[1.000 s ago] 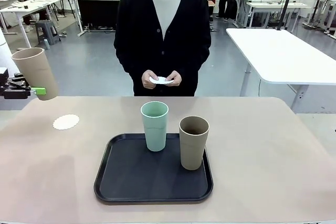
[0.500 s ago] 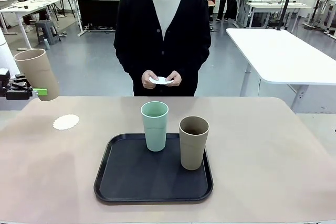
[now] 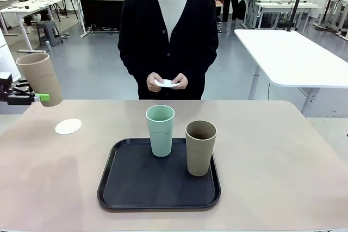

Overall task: Place coasters on the table and set cups on them.
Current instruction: Pick up one Reusable plastic cup and place it on a coaster set by the human.

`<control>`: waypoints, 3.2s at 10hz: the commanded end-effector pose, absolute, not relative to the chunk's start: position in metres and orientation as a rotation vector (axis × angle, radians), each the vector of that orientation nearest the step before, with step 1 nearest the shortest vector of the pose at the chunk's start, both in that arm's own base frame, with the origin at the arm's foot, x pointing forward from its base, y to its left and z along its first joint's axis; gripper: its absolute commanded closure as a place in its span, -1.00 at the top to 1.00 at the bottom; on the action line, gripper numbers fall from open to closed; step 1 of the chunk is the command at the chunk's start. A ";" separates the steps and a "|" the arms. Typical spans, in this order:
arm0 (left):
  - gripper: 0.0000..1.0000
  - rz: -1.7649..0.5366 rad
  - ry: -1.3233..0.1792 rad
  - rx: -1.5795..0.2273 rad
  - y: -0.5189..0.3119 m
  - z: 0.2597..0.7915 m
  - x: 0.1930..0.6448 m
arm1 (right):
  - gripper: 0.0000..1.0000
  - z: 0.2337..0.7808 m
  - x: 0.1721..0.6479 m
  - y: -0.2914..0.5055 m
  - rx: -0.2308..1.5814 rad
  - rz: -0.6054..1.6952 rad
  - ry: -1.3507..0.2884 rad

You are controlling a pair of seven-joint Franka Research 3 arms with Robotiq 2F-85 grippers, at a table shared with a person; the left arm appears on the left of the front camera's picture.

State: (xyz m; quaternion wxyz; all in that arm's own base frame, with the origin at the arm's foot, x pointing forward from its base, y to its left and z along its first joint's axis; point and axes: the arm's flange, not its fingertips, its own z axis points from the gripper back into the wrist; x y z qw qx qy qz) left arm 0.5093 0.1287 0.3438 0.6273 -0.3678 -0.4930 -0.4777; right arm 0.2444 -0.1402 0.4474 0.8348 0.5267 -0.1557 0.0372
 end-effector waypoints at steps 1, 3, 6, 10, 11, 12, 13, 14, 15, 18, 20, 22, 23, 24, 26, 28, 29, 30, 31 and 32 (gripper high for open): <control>0.61 -1.242 -1.070 -0.876 0.130 0.326 0.528 | 1.00 0.447 0.246 -0.140 1.123 0.083 -0.338; 0.61 -1.279 -1.053 -0.860 0.128 0.310 0.538 | 1.00 0.447 0.246 -0.140 1.123 0.083 -0.338; 0.61 -1.305 -1.067 -0.913 0.133 0.292 0.550 | 1.00 0.447 0.246 -0.140 1.123 0.083 -0.338; 0.61 -1.267 -1.064 -0.986 0.136 0.271 0.563 | 1.00 0.447 0.246 -0.140 1.123 0.083 -0.338; 0.61 -1.261 -1.062 -0.992 0.137 0.267 0.567 | 1.00 0.447 0.246 -0.140 1.123 0.083 -0.338; 0.61 -1.255 -1.058 -0.994 0.138 0.262 0.571 | 1.00 0.447 0.246 -0.140 1.123 0.083 -0.338; 0.61 -1.255 -1.060 -0.995 0.138 0.258 0.574 | 1.00 0.447 0.246 -0.140 1.123 0.083 -0.338; 0.61 -1.250 -1.057 -0.996 0.139 0.254 0.577 | 1.00 0.447 0.246 -0.140 1.123 0.083 -0.338; 0.61 -1.246 -1.062 -0.995 0.139 0.250 0.578 | 1.00 0.447 0.246 -0.140 1.123 0.083 -0.338; 0.61 -1.240 -1.046 -0.993 0.137 0.241 0.585 | 1.00 0.447 0.246 -0.140 1.123 0.083 -0.338; 0.61 -1.249 -1.035 -0.996 0.134 0.233 0.585 | 1.00 0.447 0.246 -0.140 1.123 0.083 -0.338; 0.61 -1.253 -1.021 -1.003 0.132 0.229 0.584 | 1.00 0.447 0.246 -0.140 1.123 0.083 -0.338; 0.61 -1.254 -1.019 -1.007 0.132 0.227 0.583 | 1.00 0.447 0.246 -0.140 1.123 0.083 -0.338; 0.61 -1.259 -1.017 -1.009 0.133 0.227 0.582 | 1.00 0.447 0.246 -0.140 1.123 0.083 -0.338; 0.61 -1.264 -1.019 -1.019 0.134 0.226 0.579 | 1.00 0.447 0.246 -0.140 1.123 0.083 -0.338; 0.61 -1.269 -1.003 -1.026 0.131 0.223 0.577 | 1.00 0.447 0.246 -0.140 1.123 0.083 -0.338; 0.61 -1.271 -0.995 -1.026 0.132 0.222 0.577 | 1.00 0.447 0.246 -0.140 1.123 0.083 -0.338; 0.61 -1.272 -0.992 -1.028 0.132 0.221 0.576 | 1.00 0.447 0.246 -0.140 1.123 0.083 -0.338; 0.61 -1.272 -0.985 -1.029 0.132 0.219 0.576 | 1.00 0.447 0.246 -0.140 1.123 0.083 -0.338; 0.61 -1.273 -0.983 -1.026 0.132 0.217 0.576 | 1.00 0.447 0.246 -0.140 1.123 0.083 -0.338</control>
